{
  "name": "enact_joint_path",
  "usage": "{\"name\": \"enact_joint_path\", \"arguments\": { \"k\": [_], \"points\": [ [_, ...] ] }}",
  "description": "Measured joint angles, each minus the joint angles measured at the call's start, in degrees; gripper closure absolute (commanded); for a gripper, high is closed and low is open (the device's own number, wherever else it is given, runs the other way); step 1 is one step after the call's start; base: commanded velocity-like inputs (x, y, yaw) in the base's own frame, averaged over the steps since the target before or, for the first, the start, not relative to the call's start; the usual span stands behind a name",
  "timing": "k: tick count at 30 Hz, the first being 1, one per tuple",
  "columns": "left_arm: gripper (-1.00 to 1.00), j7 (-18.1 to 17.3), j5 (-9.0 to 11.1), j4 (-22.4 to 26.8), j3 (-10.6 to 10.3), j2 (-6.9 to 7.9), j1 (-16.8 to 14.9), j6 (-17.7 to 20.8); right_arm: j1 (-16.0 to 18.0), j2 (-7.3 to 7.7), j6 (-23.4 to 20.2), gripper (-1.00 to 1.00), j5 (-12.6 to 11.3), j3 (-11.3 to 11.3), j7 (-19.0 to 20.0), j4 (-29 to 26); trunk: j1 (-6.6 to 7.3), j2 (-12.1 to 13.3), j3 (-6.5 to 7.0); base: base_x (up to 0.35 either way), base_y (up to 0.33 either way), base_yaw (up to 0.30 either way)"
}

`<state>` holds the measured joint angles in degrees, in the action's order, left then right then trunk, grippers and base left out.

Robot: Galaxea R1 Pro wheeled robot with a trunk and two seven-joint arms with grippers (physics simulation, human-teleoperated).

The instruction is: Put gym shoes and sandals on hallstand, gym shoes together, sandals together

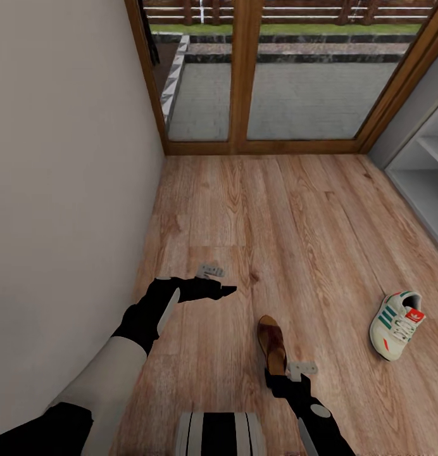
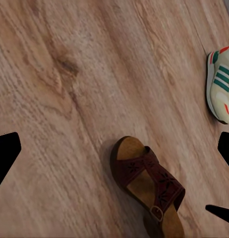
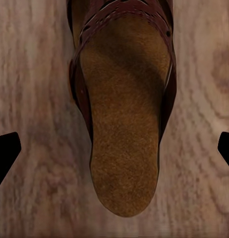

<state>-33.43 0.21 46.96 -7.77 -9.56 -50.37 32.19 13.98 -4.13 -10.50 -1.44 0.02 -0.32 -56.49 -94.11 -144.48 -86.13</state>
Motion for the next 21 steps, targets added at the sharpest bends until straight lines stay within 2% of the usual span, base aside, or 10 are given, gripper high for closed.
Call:
{"name": "enact_joint_path", "arguments": {
  "k": [12, 21],
  "points": [
    [-1.00, 0.0, 0.0, 0.0, 0.0, -0.01, -0.1, 0.0, 0.0, 0.00, 0.0, -1.00, 0.0, 0.0, 0.0, 0.0, -0.31, -0.2, -2.66, 0.000, 0.000, 0.000],
    [-1.00, 0.0, 0.0, 0.0, 0.0, -0.01, -0.1, 0.0, 0.0, 0.01, 0.0, -1.00, 0.0, -0.1, 0.0, 0.0, -0.31, -0.2, -2.67, 0.000, 0.000, 0.000]
  ]
}}
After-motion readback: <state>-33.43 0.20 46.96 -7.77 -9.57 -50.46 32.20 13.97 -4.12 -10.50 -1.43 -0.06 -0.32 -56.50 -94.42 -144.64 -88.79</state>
